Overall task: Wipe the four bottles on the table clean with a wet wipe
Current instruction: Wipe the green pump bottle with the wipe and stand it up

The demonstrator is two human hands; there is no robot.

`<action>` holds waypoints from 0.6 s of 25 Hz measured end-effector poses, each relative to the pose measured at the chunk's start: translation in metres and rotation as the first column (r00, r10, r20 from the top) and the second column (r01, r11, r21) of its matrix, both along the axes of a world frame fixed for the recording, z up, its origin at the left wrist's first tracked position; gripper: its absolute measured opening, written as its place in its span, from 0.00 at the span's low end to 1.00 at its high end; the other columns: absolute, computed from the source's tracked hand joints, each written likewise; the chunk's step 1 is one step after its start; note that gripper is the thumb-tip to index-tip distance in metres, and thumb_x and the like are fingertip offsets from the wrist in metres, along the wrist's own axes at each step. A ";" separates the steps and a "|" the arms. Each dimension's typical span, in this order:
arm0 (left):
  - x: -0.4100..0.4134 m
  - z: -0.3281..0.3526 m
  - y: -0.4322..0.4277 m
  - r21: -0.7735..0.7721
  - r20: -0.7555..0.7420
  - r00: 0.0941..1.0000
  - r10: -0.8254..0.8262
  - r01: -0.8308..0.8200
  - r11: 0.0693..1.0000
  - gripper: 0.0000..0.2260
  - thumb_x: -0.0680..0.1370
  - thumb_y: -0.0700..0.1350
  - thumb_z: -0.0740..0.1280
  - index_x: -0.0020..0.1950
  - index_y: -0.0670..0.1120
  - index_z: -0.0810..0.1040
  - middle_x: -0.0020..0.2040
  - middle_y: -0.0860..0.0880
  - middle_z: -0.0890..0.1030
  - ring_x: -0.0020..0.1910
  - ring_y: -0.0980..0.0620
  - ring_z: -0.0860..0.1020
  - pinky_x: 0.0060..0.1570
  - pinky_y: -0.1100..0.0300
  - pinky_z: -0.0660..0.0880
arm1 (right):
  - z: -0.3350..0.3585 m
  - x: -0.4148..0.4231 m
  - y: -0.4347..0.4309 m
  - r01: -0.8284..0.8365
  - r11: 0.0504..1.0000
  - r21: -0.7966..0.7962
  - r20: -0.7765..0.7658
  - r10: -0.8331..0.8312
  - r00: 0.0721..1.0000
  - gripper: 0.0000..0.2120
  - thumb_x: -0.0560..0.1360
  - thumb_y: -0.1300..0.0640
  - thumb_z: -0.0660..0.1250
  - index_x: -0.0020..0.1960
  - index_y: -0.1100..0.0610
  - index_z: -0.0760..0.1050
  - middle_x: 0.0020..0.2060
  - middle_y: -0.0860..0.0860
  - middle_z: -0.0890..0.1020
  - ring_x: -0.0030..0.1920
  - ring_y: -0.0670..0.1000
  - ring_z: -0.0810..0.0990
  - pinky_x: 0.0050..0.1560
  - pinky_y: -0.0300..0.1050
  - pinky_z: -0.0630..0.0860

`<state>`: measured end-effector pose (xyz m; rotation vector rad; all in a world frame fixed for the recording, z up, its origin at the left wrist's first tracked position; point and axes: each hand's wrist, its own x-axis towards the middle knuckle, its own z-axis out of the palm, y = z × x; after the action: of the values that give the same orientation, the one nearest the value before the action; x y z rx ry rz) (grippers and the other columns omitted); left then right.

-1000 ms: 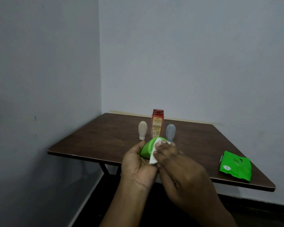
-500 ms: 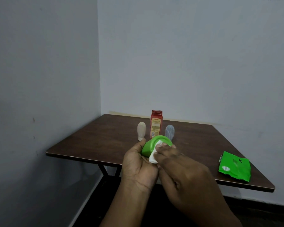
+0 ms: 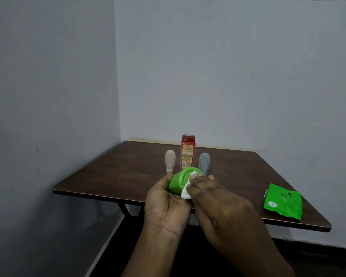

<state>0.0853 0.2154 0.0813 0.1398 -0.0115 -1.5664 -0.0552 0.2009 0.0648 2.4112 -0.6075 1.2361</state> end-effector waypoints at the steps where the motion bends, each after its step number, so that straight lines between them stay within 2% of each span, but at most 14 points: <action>1: -0.002 0.001 0.003 -0.021 -0.002 1.000 -0.022 0.022 1.000 0.21 0.82 0.43 0.61 0.70 0.30 0.72 0.55 0.25 0.80 0.47 0.29 0.84 0.31 0.35 0.82 | -0.001 0.002 -0.001 0.000 1.000 0.005 0.007 0.000 1.000 0.19 0.77 0.57 0.58 0.63 0.57 0.79 0.64 0.52 0.79 0.66 0.50 0.77 0.65 0.49 0.74; 4: -0.005 -0.001 0.006 -0.031 0.030 0.999 -0.026 0.027 0.999 0.21 0.85 0.45 0.58 0.61 0.25 0.74 0.52 0.24 0.81 0.43 0.28 0.85 0.30 0.35 0.82 | -0.004 0.006 -0.004 0.095 0.994 0.050 0.107 -0.100 0.989 0.19 0.77 0.58 0.55 0.63 0.58 0.79 0.64 0.53 0.79 0.67 0.51 0.76 0.67 0.50 0.73; 5: -0.005 0.000 0.005 -0.017 0.040 0.999 -0.007 0.008 1.000 0.20 0.85 0.45 0.58 0.62 0.26 0.74 0.52 0.24 0.81 0.41 0.29 0.85 0.29 0.35 0.81 | -0.005 0.006 -0.004 0.142 0.988 0.062 0.132 -0.149 0.980 0.19 0.77 0.57 0.56 0.61 0.58 0.80 0.62 0.53 0.81 0.65 0.52 0.77 0.65 0.50 0.74; 7: -0.002 -0.001 0.001 -0.004 0.047 0.999 0.023 -0.023 1.000 0.21 0.84 0.45 0.59 0.68 0.29 0.73 0.56 0.26 0.81 0.42 0.28 0.85 0.31 0.31 0.80 | -0.004 0.003 -0.003 0.196 0.979 0.053 0.123 -0.201 0.972 0.18 0.75 0.55 0.58 0.57 0.57 0.82 0.58 0.53 0.83 0.62 0.52 0.80 0.62 0.50 0.77; 10: 0.001 -0.003 -0.001 0.013 0.039 0.999 0.008 -0.009 1.000 0.22 0.83 0.45 0.60 0.70 0.29 0.72 0.57 0.26 0.80 0.50 0.28 0.83 0.40 0.34 0.83 | -0.002 0.003 0.002 0.083 0.997 -0.012 0.036 -0.082 0.996 0.18 0.75 0.55 0.58 0.57 0.57 0.83 0.58 0.53 0.83 0.61 0.51 0.81 0.60 0.50 0.78; 13: -0.003 -0.003 0.004 -0.009 0.016 0.998 -0.061 0.061 0.998 0.21 0.83 0.44 0.59 0.58 0.24 0.76 0.55 0.25 0.80 0.49 0.27 0.84 0.48 0.38 0.83 | -0.001 0.008 0.001 0.018 1.000 0.004 0.049 -0.018 0.999 0.19 0.78 0.58 0.55 0.62 0.57 0.80 0.63 0.52 0.80 0.65 0.50 0.77 0.64 0.48 0.75; 15: -0.005 -0.001 0.006 -0.035 0.009 0.999 -0.053 0.053 0.998 0.21 0.84 0.43 0.58 0.54 0.24 0.77 0.51 0.25 0.82 0.45 0.28 0.85 0.41 0.38 0.84 | -0.002 0.008 -0.002 0.089 0.996 0.028 0.103 -0.092 0.990 0.19 0.76 0.59 0.56 0.62 0.57 0.79 0.64 0.52 0.80 0.66 0.50 0.76 0.67 0.47 0.72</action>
<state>0.0798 0.2218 0.0799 0.1188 -0.0489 -1.6177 -0.0469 0.1984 0.0629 2.3214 -0.7575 1.3303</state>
